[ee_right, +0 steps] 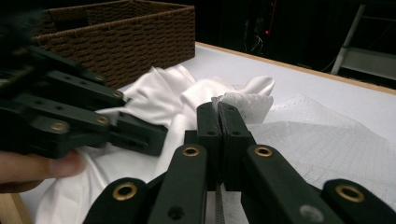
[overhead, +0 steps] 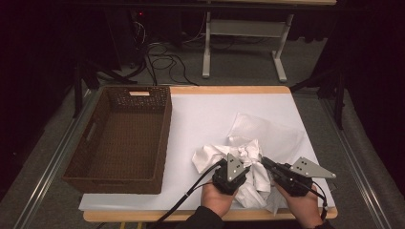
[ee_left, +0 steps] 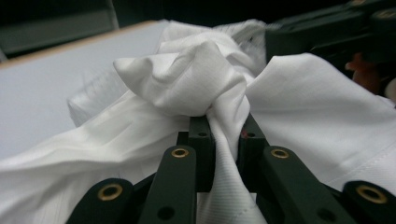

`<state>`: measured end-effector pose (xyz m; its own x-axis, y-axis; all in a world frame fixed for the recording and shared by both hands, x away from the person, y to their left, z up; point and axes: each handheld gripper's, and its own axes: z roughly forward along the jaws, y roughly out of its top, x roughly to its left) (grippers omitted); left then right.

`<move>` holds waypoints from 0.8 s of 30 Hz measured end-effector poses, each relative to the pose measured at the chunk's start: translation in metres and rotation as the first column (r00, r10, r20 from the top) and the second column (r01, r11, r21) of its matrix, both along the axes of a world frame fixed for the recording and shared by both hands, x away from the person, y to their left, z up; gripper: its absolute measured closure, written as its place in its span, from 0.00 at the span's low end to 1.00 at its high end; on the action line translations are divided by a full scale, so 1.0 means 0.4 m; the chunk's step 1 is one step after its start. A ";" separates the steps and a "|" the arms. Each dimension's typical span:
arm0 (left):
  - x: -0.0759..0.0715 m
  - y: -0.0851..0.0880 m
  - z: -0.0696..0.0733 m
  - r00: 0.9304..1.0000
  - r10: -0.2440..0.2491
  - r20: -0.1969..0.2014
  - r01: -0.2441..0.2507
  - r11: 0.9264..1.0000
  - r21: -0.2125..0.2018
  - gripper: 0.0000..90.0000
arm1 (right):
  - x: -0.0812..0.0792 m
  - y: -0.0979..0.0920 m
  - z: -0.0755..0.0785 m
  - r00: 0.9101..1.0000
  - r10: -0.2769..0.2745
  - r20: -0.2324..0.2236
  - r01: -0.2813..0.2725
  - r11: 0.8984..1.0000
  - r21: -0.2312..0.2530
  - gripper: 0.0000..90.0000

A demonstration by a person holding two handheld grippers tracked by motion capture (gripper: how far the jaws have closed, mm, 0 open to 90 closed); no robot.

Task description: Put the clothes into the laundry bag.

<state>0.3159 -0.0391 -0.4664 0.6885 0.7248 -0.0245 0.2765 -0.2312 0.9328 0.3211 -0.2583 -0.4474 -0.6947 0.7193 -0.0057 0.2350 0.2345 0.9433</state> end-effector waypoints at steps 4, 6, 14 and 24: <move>-0.015 -0.013 0.000 0.998 -0.033 0.045 0.030 0.998 0.052 0.90 | 0.000 0.004 -0.003 1.000 0.005 -0.007 -0.005 1.000 -0.004 1.00; -0.018 -0.038 -0.010 0.995 -0.086 0.057 0.079 0.990 0.115 0.90 | -0.001 0.006 -0.003 1.000 0.005 -0.005 -0.006 1.000 -0.009 1.00; 0.010 -0.089 -0.050 0.990 -0.140 -0.016 0.141 0.968 0.208 0.90 | -0.005 0.005 0.003 1.000 0.011 -0.001 -0.011 1.000 0.004 1.00; 0.060 -0.100 -0.072 0.986 -0.037 -0.162 0.057 0.991 0.122 0.88 | -0.033 -0.007 0.032 0.998 0.046 0.049 -0.048 0.998 0.038 1.00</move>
